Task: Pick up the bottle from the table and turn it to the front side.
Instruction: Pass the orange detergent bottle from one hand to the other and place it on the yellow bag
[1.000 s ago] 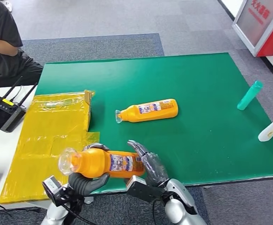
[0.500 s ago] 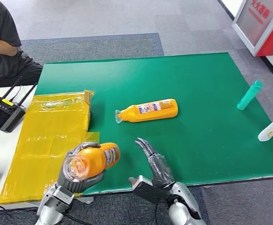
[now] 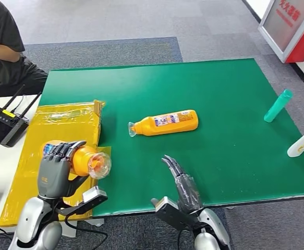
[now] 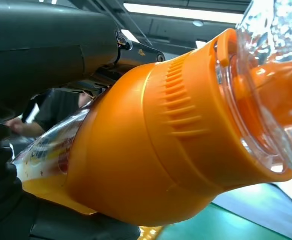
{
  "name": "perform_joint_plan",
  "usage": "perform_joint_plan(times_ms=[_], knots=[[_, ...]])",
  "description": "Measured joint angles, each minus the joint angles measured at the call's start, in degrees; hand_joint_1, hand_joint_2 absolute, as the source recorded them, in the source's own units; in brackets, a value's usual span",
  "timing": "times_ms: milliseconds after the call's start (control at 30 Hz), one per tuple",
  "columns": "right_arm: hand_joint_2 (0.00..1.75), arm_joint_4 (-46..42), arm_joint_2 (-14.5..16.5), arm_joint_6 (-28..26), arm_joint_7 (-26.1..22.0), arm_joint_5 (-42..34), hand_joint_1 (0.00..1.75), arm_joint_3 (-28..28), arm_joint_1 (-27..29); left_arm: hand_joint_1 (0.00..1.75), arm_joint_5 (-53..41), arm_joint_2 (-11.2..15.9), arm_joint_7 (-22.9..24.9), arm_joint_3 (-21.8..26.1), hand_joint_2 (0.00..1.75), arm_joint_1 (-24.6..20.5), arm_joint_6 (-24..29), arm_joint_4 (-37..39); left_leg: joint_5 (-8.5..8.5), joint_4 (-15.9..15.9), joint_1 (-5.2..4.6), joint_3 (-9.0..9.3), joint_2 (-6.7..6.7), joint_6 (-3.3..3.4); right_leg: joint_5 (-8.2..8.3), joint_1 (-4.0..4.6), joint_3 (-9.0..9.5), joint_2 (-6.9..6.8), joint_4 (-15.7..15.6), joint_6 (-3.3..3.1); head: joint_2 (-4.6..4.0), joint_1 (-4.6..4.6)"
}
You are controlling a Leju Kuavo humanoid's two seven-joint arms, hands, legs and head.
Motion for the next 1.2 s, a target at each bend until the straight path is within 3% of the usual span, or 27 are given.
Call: perform_joint_plan(times_ms=[167, 333, 500, 667, 867, 1033, 1067, 1167, 1200], knots=[[1.75, -1.8, -0.1, -0.3, 0.3, -0.2, 0.00, -0.9, 2.1, 1.75, -6.9, 1.4, 6.5, 0.1, 1.75, -1.6, -2.5, 1.0, 0.00, 0.0, 0.00, -0.01, 0.00, 0.00, 0.00, 0.00, -0.02, 0.00, 0.0, 0.00, 0.00, 0.01], [1.75, -3.0, -0.5, -0.3, 0.3, -0.5, 0.00, -1.7, 3.5, 1.75, -10.0, 2.1, 9.1, -0.1, 1.75, -3.1, -4.3, 2.8, -0.01, 0.0, 0.00, -0.01, 0.01, 0.00, -0.01, 0.00, -0.04, 0.01, 0.0, 0.00, 0.00, 0.01], [1.75, -3.3, -0.7, -0.1, -0.5, -1.6, 0.00, -2.8, 4.3, 1.75, -14.9, 3.5, 13.1, -1.5, 1.75, -6.6, -11.1, 7.7, 0.00, 0.0, 0.00, -0.01, 0.01, -0.01, 0.00, 0.00, -0.07, 0.01, 0.0, -0.01, 0.00, 0.00], [1.75, -2.8, -0.9, 0.3, -1.4, -2.5, 0.00, -3.8, 4.6, 1.75, -14.6, 7.2, 15.5, -2.6, 1.75, -10.7, -15.1, 17.3, 0.06, 0.0, 0.01, 0.00, 0.07, -0.09, 0.07, 0.03, -0.05, 0.09, 0.0, -0.11, 0.00, 0.01], [1.75, -0.3, -0.8, 0.4, -1.1, -3.4, 0.00, -3.9, 3.0, 1.75, -16.0, 14.3, 14.5, -1.6, 1.75, -10.9, -14.8, 23.2, 0.06, 0.0, 0.08, -0.02, 0.15, -0.13, 0.05, 0.10, -0.12, 0.14, 0.0, -0.20, 0.00, 0.00], [1.75, 0.9, -0.8, 0.4, -1.1, -3.9, 0.00, -3.9, 2.4, 1.75, -16.8, 16.6, 14.0, -1.3, 1.75, -11.3, -14.9, 25.0, 0.05, 0.0, 0.08, -0.02, 0.14, -0.13, 0.03, 0.10, -0.08, 0.14, 0.0, -0.21, 0.00, 0.00], [1.75, 1.1, -0.8, 0.4, -1.1, -4.0, 0.00, -3.9, 2.4, 1.48, -17.0, 16.8, 13.8, -1.3, 1.75, -11.4, -15.2, 25.3, 0.05, 0.0, 0.07, -0.02, 0.13, -0.13, 0.03, 0.09, -0.08, 0.14, 0.0, -0.21, 0.00, 0.00], [1.75, 1.5, -0.8, 0.3, -1.1, -4.4, 0.00, -3.9, 2.2, 0.17, -17.1, 17.1, 12.8, -1.5, 1.75, -12.3, -16.3, 26.3, 0.06, 0.0, 0.07, 0.00, 0.13, -0.13, 0.04, 0.09, -0.06, 0.12, 0.0, -0.21, 0.00, 0.01], [1.75, 1.6, -0.8, 0.3, -1.1, -4.5, 0.00, -3.9, 2.1, 0.00, -17.0, 17.1, 12.6, -1.7, 1.75, -12.8, -16.3, 26.8, 0.06, 0.0, 0.07, 0.01, 0.13, -0.13, 0.04, 0.09, -0.05, 0.12, 0.0, -0.21, 0.00, 0.01]])
